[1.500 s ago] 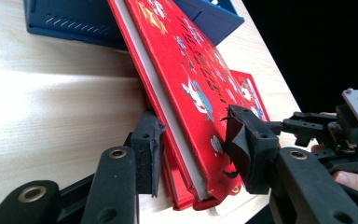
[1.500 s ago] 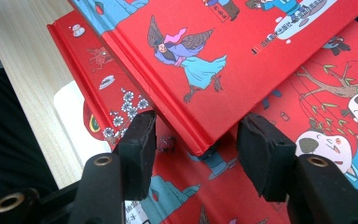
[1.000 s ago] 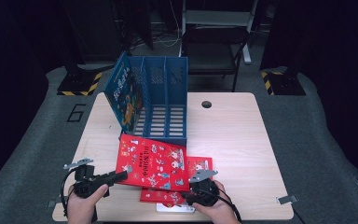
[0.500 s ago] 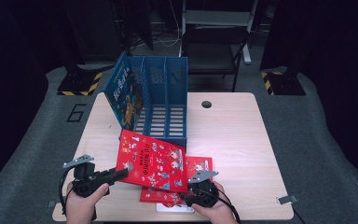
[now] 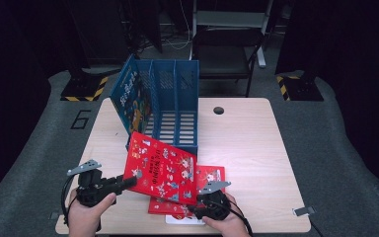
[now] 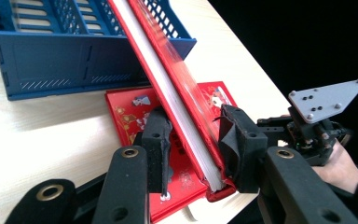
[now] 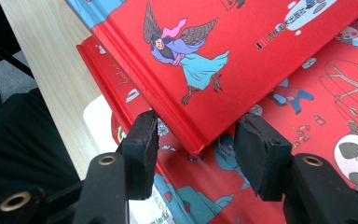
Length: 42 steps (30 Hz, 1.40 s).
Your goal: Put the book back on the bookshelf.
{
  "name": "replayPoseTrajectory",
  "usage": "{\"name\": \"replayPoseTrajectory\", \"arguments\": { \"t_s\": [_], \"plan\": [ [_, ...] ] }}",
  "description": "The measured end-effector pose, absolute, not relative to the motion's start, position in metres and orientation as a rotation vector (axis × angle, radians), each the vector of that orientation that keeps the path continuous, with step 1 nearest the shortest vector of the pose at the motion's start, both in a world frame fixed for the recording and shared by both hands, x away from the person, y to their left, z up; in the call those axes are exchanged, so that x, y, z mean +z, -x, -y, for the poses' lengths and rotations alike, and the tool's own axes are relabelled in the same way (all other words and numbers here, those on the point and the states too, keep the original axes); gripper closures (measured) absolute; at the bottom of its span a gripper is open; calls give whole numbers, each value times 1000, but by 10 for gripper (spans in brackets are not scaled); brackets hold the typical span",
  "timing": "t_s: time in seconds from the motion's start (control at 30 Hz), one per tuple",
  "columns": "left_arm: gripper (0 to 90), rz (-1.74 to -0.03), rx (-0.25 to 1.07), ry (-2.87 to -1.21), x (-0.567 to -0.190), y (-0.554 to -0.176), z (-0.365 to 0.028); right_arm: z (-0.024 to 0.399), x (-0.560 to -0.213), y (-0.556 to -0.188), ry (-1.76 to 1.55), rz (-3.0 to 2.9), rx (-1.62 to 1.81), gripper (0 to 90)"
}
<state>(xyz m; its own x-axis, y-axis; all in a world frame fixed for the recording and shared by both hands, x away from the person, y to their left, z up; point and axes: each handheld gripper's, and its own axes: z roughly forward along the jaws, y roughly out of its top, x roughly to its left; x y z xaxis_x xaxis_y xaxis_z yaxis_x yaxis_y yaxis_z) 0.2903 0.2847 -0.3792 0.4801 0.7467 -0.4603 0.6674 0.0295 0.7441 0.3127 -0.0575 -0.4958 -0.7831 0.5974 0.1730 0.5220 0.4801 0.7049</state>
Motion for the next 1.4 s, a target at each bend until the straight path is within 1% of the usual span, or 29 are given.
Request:
{"name": "replayPoseTrajectory", "arguments": {
  "t_s": [0.1, 0.33, 0.5, 1.13, 1.4],
  "plan": [
    [659, -1218, 82, -1687, -375, -289, -283, 57, -496, -312, -996, -2624, 1204, 503],
    [674, -1189, 101, -1707, -367, -287, -278, 57, -496, -312, -1008, -2634, 1217, 508],
    [677, -1173, 119, -1726, -362, -289, -274, 55, -496, -311, -1018, -2640, 1231, 511],
    [676, -1166, 120, -1792, -347, -299, -265, 55, -497, -314, -1037, -2632, 1244, 516],
    [677, -1145, 145, -1829, -338, -302, -257, 54, -497, -314, -1028, -2636, 1249, 524]
  ]
}}
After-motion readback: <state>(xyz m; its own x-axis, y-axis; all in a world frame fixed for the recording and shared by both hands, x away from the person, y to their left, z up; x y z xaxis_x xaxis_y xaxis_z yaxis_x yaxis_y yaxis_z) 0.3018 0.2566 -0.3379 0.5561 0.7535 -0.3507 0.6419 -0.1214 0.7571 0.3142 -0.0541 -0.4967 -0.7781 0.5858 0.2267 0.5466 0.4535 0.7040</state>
